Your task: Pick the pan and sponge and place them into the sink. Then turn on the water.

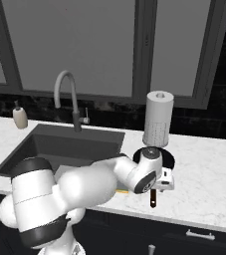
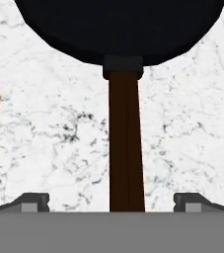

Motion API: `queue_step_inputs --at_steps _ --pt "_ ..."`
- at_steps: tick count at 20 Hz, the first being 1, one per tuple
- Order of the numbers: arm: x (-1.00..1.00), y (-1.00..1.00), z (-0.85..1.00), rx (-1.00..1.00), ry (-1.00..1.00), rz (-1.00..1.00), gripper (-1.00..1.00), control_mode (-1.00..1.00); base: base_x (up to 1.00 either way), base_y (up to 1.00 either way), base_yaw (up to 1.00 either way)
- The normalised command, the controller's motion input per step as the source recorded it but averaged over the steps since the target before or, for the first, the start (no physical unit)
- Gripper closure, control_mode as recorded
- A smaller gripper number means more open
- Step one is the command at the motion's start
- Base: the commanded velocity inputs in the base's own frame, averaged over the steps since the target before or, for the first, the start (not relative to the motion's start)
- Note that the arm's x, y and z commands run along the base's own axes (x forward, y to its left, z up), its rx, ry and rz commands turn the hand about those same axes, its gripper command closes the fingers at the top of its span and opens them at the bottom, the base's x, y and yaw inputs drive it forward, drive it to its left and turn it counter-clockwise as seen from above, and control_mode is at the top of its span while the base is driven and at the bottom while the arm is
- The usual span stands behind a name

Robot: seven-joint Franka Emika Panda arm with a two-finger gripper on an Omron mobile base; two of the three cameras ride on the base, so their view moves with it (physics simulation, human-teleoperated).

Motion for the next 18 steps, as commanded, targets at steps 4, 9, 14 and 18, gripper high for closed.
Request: queue_step_inputs --at_steps 4,9,14,18 --pt "0.26 -0.24 -0.36 0.02 0.00 0.01 -1.00 -1.00 0.00 0.00 0.00" --pt "0.25 -0.18 -0.40 0.00 0.00 0.00 -1.00 -1.00 0.00 0.00 0.00" --pt "0.16 -0.03 -0.41 0.00 0.00 0.00 1.00 -1.00 0.00 0.00 0.00" --pt "0.01 0.00 -0.49 0.00 0.03 0.00 1.00 -1.00 0.00 0.00 0.00"
